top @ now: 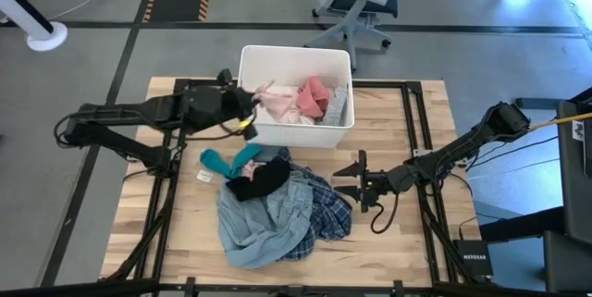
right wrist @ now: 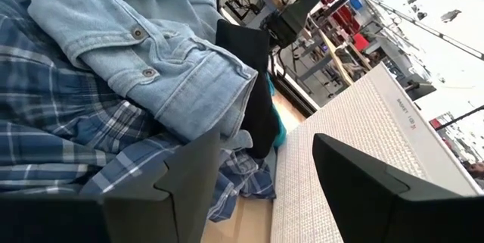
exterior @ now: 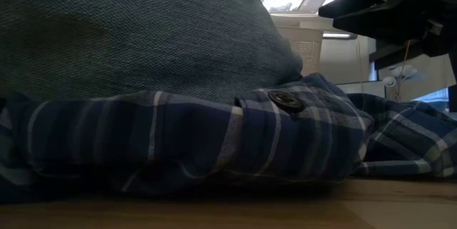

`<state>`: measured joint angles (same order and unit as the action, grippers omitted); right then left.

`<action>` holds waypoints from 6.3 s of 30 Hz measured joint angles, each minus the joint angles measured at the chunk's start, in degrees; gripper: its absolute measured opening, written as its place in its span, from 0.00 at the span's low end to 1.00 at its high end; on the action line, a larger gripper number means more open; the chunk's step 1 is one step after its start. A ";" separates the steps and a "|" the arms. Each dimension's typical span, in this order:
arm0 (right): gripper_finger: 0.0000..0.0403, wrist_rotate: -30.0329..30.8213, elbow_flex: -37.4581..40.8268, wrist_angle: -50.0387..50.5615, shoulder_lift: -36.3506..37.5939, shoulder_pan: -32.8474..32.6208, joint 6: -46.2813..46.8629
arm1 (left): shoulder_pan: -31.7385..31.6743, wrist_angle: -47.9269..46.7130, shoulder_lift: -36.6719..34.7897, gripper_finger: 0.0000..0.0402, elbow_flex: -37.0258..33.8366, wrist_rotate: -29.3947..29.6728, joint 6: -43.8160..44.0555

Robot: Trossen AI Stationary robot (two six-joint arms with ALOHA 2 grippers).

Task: Sort clothes
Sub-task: Put the light pink sock into the white laundry bin, then put the blue sock into the white laundry bin

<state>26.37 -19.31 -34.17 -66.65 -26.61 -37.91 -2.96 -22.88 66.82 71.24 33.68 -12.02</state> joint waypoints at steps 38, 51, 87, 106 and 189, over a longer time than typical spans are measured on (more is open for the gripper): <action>0.58 0.02 0.00 1.07 0.00 0.00 0.56 | -5.24 -34.53 4.73 0.42 5.61 -15.64 25.60; 0.58 0.04 0.00 1.05 0.00 0.00 1.68 | 7.17 -41.69 -4.56 0.42 -3.67 -14.85 39.87; 0.58 1.54 0.00 0.82 0.00 0.00 1.64 | 13.03 -13.41 -3.74 0.34 -41.49 -20.64 51.88; 0.58 3.56 0.02 0.83 0.00 0.00 1.62 | 13.05 -23.58 -3.00 0.01 -28.62 -18.47 45.43; 0.58 3.19 0.02 2.57 0.00 0.00 2.71 | 1.63 -40.40 -3.80 0.37 4.02 -5.85 31.49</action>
<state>29.56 -19.29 -31.59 -66.65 -26.61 -35.20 -1.33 -63.28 63.02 75.26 27.83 19.47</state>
